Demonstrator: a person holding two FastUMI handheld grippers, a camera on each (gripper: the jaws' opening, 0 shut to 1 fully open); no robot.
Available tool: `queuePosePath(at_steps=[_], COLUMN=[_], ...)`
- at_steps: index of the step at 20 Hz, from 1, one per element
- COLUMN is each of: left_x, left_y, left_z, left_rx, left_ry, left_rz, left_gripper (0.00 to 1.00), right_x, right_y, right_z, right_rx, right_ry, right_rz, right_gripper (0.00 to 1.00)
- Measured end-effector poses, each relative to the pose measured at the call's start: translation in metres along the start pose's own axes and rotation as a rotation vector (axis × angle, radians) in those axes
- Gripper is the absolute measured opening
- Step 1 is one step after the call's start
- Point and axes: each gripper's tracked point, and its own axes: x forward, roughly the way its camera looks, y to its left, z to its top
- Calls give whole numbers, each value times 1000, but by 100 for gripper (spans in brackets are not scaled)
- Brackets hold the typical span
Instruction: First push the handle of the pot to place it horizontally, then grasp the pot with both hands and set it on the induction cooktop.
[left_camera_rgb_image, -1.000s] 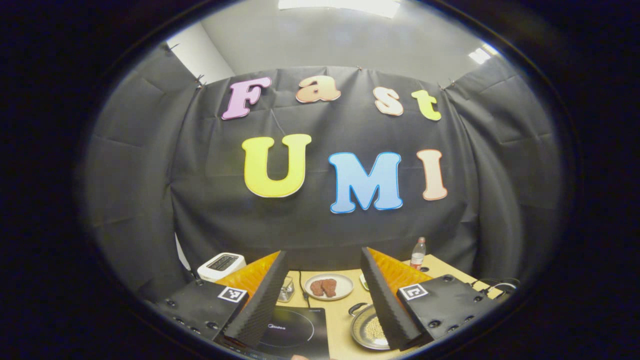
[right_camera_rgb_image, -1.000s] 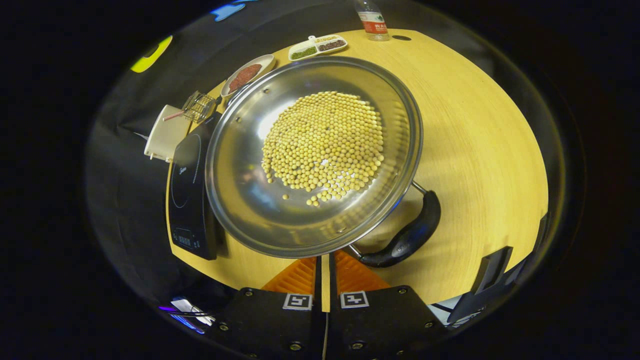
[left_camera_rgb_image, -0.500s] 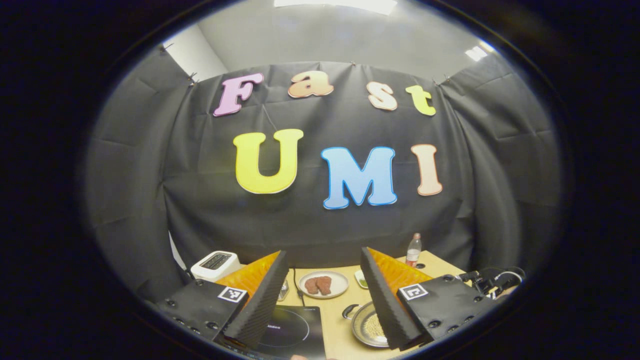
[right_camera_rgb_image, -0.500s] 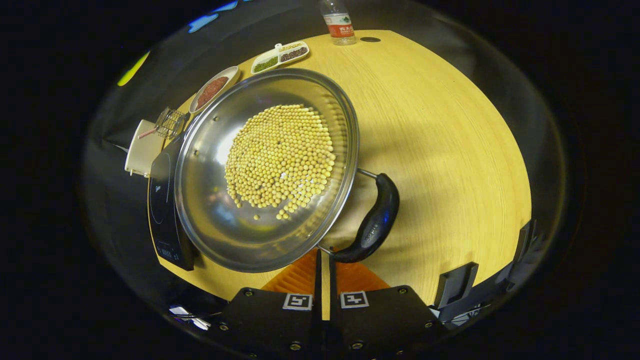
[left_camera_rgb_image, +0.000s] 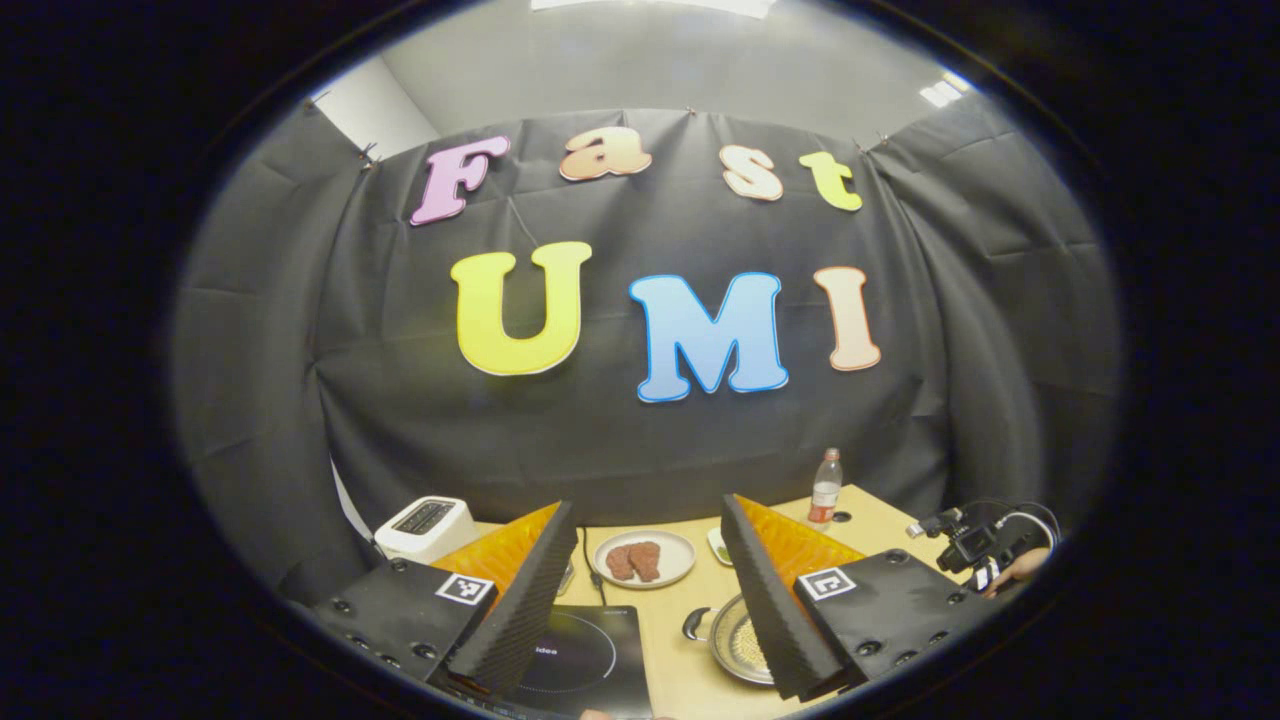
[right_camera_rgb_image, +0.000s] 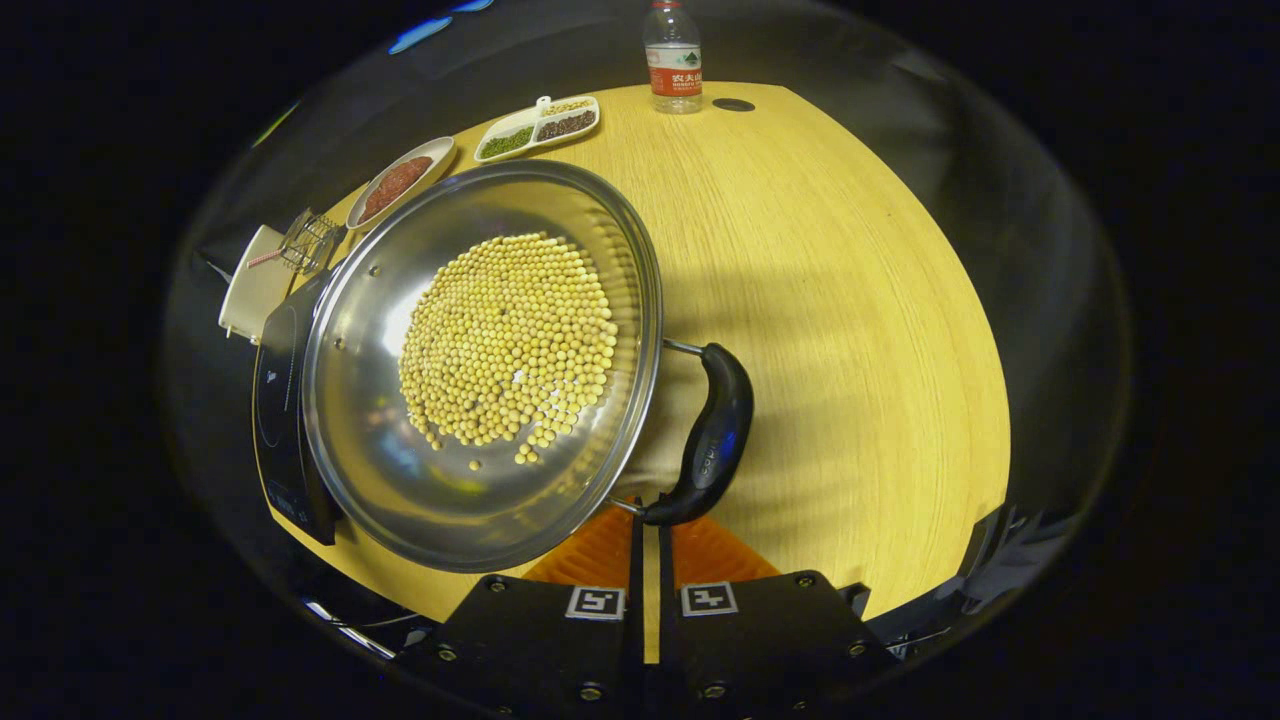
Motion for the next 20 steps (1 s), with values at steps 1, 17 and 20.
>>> queuePosePath(at_steps=[1, 17, 20], left_x=[1, 41, 51], left_y=[-1, -34, -41], left_z=[-5, -80, -111], left_rx=[-2, -7, -12], left_ry=[12, 190, 265], left_rz=[-1, -58, -84], left_gripper=[99, 93, 95], right_x=[0, -4, -18], right_y=[-4, -42, -54], right_z=[5, 46, 45], right_rx=[-6, -54, -54], right_ry=[-4, -72, -139], right_rz=[-9, -75, -91], right_gripper=[6, 7, 11])
